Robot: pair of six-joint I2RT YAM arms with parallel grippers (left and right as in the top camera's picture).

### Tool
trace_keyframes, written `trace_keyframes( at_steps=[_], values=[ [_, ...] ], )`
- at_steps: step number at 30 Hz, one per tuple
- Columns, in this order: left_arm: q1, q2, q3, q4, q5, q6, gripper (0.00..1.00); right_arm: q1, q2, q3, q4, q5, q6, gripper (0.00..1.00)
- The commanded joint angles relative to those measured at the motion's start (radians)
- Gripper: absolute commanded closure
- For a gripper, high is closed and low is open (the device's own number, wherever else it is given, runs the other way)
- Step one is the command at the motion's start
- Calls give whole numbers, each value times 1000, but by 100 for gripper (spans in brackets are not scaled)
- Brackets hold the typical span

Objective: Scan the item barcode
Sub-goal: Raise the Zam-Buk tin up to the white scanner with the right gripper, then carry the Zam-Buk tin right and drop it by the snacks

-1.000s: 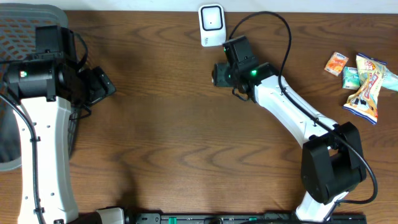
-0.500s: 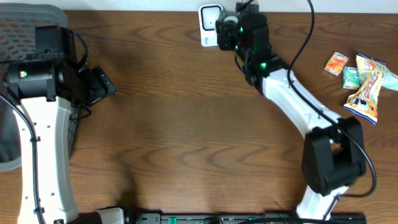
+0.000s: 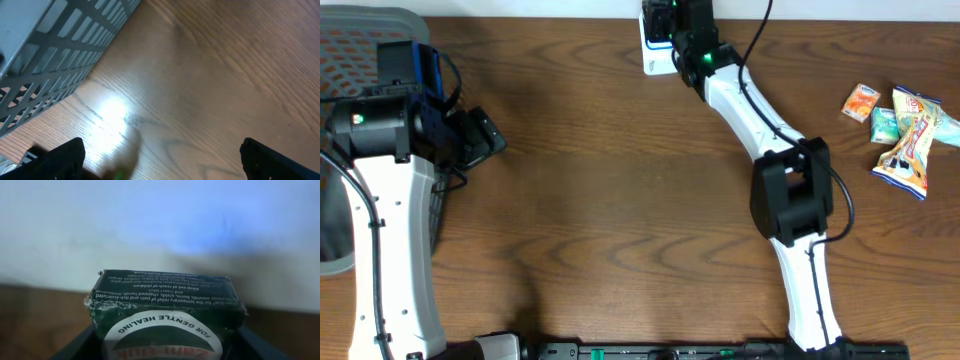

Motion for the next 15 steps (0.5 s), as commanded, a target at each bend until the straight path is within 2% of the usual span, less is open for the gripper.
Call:
trace_keyframes(
  at_steps=[1,8,15],
  values=[
    [2,7,-4,-3,-6,-5,2,-3,45,40,54,45,-48,57],
    [2,7,-4,-3,-6,-5,2,5,57,40,89,77,-98,56],
    [2,7,-4,-3,-6,-5,2,2,57,38,63,153,-98,59]
  ],
)
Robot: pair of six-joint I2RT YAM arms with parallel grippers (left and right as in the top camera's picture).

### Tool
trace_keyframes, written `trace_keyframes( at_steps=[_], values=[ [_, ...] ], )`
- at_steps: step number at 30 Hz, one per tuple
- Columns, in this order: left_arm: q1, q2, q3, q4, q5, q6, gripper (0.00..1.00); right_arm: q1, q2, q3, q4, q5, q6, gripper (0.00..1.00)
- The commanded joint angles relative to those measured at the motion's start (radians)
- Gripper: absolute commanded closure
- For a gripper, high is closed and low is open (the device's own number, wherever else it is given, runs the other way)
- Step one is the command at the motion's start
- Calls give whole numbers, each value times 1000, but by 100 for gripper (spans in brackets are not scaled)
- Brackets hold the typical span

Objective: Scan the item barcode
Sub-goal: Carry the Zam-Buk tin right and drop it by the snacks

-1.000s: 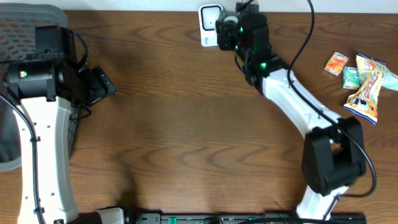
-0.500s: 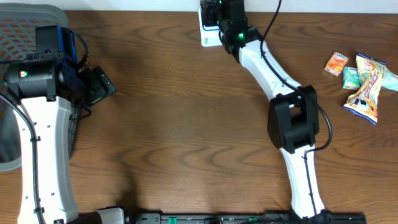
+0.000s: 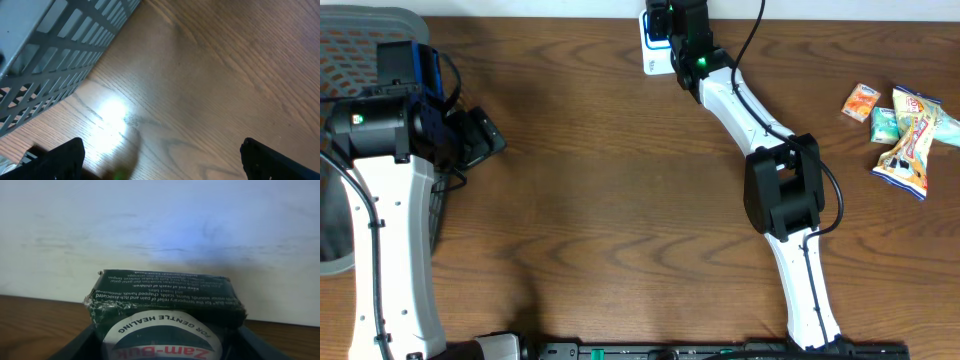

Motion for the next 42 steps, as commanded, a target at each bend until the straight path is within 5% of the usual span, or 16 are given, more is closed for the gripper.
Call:
trace_keyframes(
  at_steps=[1,20,42],
  values=[
    [2,6,-4,-3,-5,-5,3,2,6,31,-2,51,-19,59],
    [2,6,-4,-3,-6,-5,2,-53,-60,33,-84,151,-6,60],
    [2,6,-4,-3,-5,-5,3,-554,-193,29,-892,163,2,58]
  ],
)
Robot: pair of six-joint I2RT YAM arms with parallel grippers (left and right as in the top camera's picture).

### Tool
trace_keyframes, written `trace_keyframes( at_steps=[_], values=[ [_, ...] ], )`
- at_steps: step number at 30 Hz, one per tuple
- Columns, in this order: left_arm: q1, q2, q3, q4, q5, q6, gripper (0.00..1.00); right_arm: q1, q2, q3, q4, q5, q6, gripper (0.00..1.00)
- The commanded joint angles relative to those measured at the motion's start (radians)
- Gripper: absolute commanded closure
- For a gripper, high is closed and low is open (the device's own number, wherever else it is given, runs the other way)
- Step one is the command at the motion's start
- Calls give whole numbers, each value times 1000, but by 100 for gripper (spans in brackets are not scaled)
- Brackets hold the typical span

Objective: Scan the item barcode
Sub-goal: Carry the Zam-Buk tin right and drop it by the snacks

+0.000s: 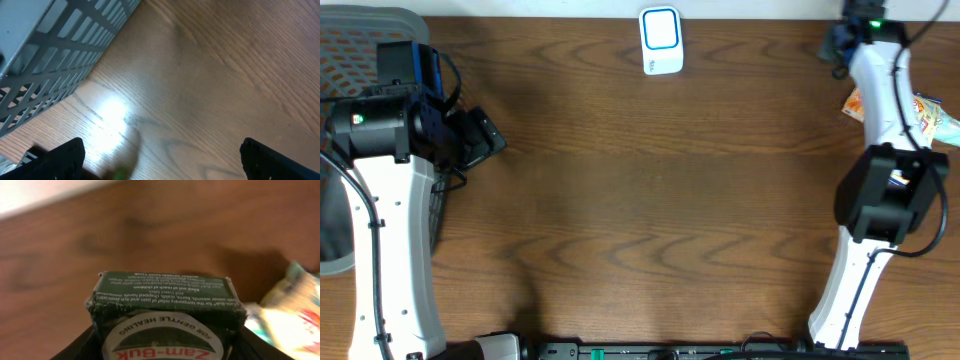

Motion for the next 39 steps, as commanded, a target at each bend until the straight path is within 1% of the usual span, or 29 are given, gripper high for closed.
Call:
trace_keyframes(
  at_steps=[1,3,5,6,7,9,12,13,14,21,25,33,39],
  values=[
    [2,6,-4,-3,-6,-5,2,-52,-15,11,-51,8,16,56],
    [2,6,-4,-3,-6,-5,2,-79,-15,11,-84,3,23,51],
    [2,6,-4,-3,-6,-5,2,-103,-15,11,-116,-18,24,51],
    [2,6,-4,-3,-6,-5,2,-118,-15,11,-135,-47,23,50],
    [2,6,-4,-3,-6,-5,3,-124,-15,11,-143,-57,23,45],
    [2,6,-4,-3,-6,-5,3,-130,-15,11,-160,-59,24,31],
    [2,6,-4,-3,-6,-5,2,-134,-15,11,-183,-59,23,26],
    [2,6,-4,-3,-6,-5,2,-134,-15,11,-193,-59,23,18],
    [2,6,-4,-3,-6,-5,2,-134,-15,11,-200,-59,23,1],
    [2,6,-4,-3,-6,-5,2,-133,-37,12,-254,-120,23,1],
    [2,6,-4,-3,-6,-5,2,-132,-98,12,-303,-192,27,1],
    [2,6,-4,-3,-6,-5,2,-106,-338,12,-436,-364,91,1],
    [2,6,-4,-3,-6,-5,2,-4,-518,3,-557,-366,85,1]
  ],
)
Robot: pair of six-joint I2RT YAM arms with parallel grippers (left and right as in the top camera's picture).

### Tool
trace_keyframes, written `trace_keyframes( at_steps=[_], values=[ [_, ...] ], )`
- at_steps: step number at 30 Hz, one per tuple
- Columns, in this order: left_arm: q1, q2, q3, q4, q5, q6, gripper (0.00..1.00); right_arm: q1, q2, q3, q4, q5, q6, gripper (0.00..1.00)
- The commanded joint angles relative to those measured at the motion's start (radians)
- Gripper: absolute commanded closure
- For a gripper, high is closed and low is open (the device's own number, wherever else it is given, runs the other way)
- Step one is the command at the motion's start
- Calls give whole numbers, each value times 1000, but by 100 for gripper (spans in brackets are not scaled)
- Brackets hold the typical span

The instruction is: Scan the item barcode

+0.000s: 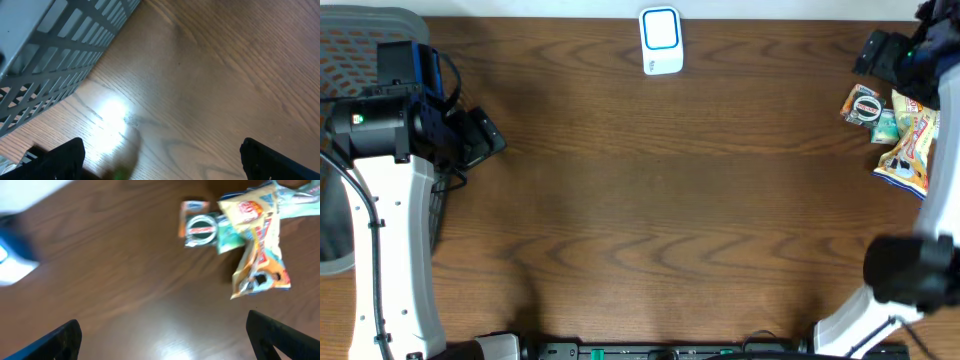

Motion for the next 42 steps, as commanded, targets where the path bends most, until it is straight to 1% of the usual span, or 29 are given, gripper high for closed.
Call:
trace_keyframes(
  at_steps=[1,3,7,12,15,19,23,26,30,36,37,40,42],
  values=[
    [2,6,-4,-3,-5,-5,2,84,-103,-12,-32,-35,-1,1],
    [2,6,-4,-3,-6,-5,2,135,-184,-55,-32,-28,-39,1],
    [2,6,-4,-3,-6,-5,2,229,-372,-204,-20,46,-44,1],
    [2,6,-4,-3,-5,-5,2,318,-683,-510,62,58,-48,1],
    [2,6,-4,-3,-6,-5,2,336,-866,-668,97,48,-46,1],
    [2,6,-4,-3,-6,-5,2,335,-1077,-803,87,-18,14,1],
    [2,6,-4,-3,-5,-5,2,335,-1239,-866,55,-67,116,1],
    [2,6,-4,-3,-6,-5,2,335,-1308,-867,8,-66,167,1],
    [2,6,-4,-3,-6,-5,2,335,-1369,-867,-71,-66,166,1],
    [2,6,-4,-3,-5,-5,2,335,-1383,-867,-234,-65,165,1],
    [2,6,-4,-3,-6,-5,2,335,-1383,-867,-260,-44,147,1],
    [2,6,-4,-3,-6,-5,3,335,-1383,-867,-317,-13,139,1],
    [2,6,-4,-3,-5,-5,2,335,-1383,-867,-313,-13,139,1]
  ],
)
